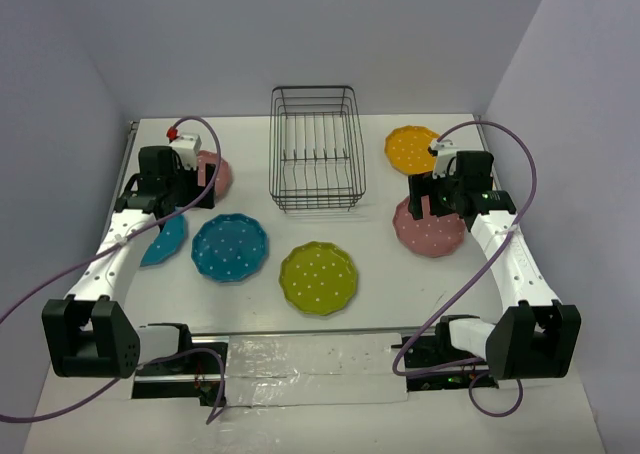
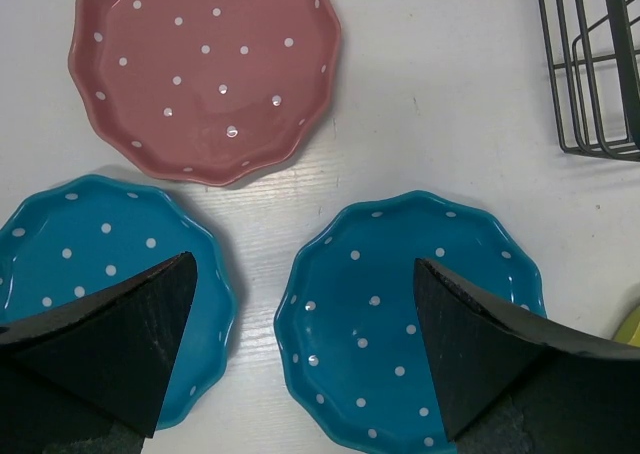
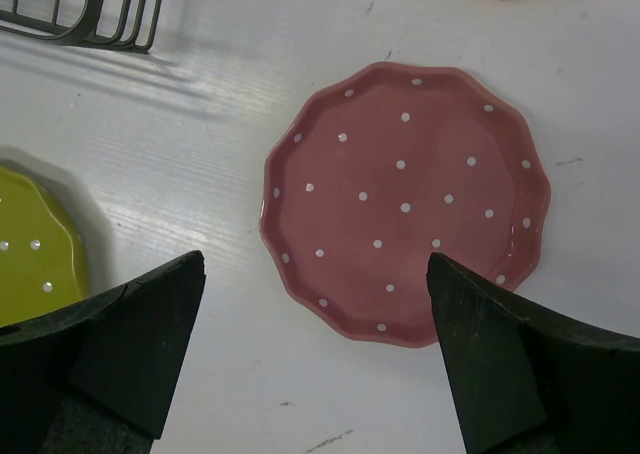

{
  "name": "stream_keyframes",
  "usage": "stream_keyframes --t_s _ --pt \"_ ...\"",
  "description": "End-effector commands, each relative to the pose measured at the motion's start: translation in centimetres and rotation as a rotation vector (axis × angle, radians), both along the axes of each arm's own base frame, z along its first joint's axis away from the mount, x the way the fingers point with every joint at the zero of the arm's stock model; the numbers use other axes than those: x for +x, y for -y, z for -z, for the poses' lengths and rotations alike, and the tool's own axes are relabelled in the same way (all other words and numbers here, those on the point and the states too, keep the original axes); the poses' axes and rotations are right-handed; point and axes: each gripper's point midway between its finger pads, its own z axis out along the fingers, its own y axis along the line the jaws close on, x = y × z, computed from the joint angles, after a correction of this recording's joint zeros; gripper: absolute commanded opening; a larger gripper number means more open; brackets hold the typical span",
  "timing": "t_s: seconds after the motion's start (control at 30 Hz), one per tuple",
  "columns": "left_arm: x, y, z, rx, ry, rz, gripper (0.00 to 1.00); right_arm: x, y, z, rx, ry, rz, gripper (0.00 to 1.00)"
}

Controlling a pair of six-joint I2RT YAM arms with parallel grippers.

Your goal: Load the plates into the dish rack

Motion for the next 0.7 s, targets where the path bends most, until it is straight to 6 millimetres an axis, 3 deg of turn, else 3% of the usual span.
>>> stream_keyframes --t_s 0.0,0.13,0.4,0.53,0.67 --pt "0.6 0.0 -1.1 0.011 0.048 0.004 0.99 0.1 -0.2 -0.2 0.005 0.017 0.001 0.99" --pt "1.6 -0.5 -1.5 0.048 0.038 -0.009 0.99 0.2 -0.1 -0.3 0.0 0.017 0.008 1.0" --pt "3.8 -0.3 0.7 0.119 -0.067 0.051 0.99 0.6 0.2 -0.2 -0.015 0.012 0.014 1.0" --pt "5.3 -0.1 3.3 0.159 -0.156 0.093 0.89 0.5 0.3 -0.3 -0.019 0.012 0.012 1.0" --pt "6.7 -0.4 4.2 0.197 -0.18 0.098 0.82 0.4 0.0 0.4 -0.008 -0.009 0.006 1.0"
